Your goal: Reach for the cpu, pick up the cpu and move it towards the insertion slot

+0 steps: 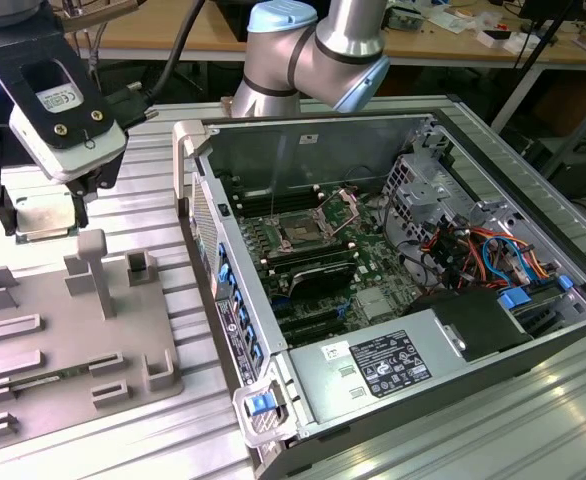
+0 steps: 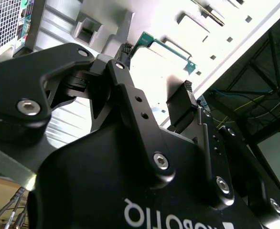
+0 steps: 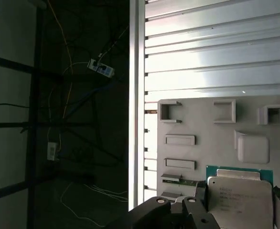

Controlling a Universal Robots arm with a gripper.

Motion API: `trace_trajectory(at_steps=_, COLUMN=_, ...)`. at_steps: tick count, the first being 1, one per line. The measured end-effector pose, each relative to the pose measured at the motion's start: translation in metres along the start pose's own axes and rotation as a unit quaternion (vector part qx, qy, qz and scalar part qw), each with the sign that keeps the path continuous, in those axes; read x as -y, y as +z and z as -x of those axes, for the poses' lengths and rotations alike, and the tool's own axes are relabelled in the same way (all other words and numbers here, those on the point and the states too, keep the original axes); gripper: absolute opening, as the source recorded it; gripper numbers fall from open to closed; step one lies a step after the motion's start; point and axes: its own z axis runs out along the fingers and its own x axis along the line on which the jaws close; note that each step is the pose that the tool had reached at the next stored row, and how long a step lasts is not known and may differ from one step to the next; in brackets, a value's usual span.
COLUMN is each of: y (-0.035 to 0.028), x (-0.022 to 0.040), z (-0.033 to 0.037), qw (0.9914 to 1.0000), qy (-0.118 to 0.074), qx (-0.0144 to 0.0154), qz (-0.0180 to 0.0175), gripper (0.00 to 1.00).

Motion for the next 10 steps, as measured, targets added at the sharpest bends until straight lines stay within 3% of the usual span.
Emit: trace_trajectory(at_steps=10, y=-0.0003, x=0.0003, z=0.0109, qw=1.0, qy=0.0, qx=-0.0001, qz=0.0, gripper=0.55)
